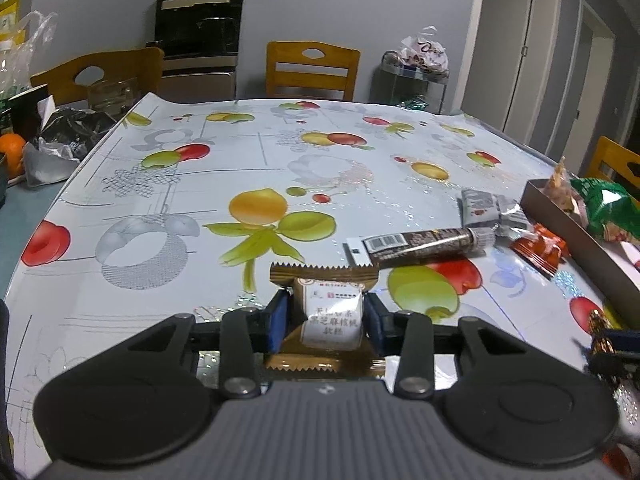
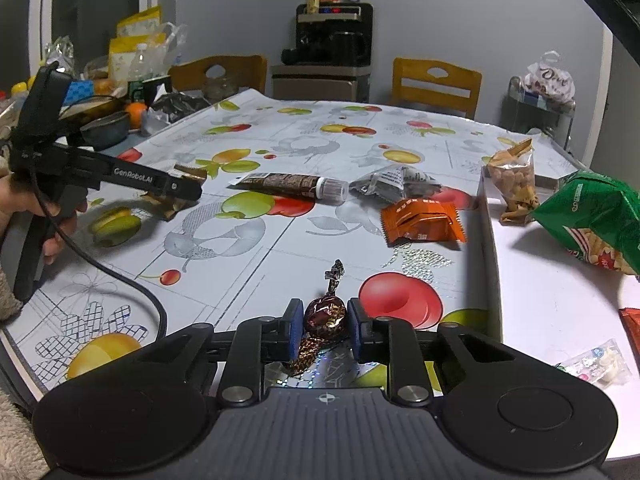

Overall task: Organize snacks
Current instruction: 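Carry the chocolate to the tray with the right tool while the left tool carries the cake packet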

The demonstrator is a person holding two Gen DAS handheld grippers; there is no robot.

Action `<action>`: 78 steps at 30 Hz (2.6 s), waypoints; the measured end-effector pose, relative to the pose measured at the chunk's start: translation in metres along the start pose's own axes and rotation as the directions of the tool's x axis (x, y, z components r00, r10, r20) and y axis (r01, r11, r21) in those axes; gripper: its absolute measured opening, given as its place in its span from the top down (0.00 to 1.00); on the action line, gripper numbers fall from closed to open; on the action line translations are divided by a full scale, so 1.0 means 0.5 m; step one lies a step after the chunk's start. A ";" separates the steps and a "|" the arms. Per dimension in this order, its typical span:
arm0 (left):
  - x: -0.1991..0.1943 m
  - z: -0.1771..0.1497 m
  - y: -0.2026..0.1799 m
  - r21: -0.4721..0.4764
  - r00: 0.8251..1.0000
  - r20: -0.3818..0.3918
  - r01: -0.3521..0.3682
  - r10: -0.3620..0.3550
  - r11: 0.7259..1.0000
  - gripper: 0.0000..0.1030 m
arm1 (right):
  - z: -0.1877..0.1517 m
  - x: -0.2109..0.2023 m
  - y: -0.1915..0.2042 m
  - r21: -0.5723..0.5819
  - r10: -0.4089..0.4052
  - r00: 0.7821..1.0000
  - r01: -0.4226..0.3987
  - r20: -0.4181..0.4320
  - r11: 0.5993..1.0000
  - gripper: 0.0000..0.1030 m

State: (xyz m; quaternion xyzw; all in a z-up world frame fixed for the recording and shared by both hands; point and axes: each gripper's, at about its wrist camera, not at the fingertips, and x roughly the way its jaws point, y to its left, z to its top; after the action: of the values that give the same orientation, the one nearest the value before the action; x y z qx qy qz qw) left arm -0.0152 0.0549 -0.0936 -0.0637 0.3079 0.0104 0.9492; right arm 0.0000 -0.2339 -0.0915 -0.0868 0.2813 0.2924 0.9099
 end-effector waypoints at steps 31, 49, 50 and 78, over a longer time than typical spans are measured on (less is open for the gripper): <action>-0.052 0.011 -0.109 0.080 0.990 0.011 0.141 -0.143 0.987 0.65 | 0.034 -0.032 -0.018 -0.018 0.048 0.993 -0.046 0.112 0.999 0.75; -0.070 0.045 -0.185 0.158 0.974 0.038 0.216 -0.225 0.964 0.65 | 0.044 -0.088 -0.094 0.053 -0.012 0.981 0.002 0.193 0.999 0.75; -0.070 0.049 -0.194 0.169 0.971 0.040 0.225 -0.235 0.960 0.65 | 0.043 -0.092 -0.100 0.057 -0.019 0.980 0.008 0.197 0.998 0.75; 0.038 0.096 -0.533 0.401 0.874 -0.071 0.467 -0.481 0.788 0.65 | -0.024 -0.142 -0.314 0.236 -0.239 0.966 0.212 0.095 0.948 0.75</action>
State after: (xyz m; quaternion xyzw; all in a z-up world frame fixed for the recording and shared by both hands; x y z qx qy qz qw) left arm 0.0437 -0.2038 -0.0356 0.0596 0.2609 -0.2910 0.9185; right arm 0.0380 -0.3998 -0.0624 0.0026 0.2444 0.1575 0.9568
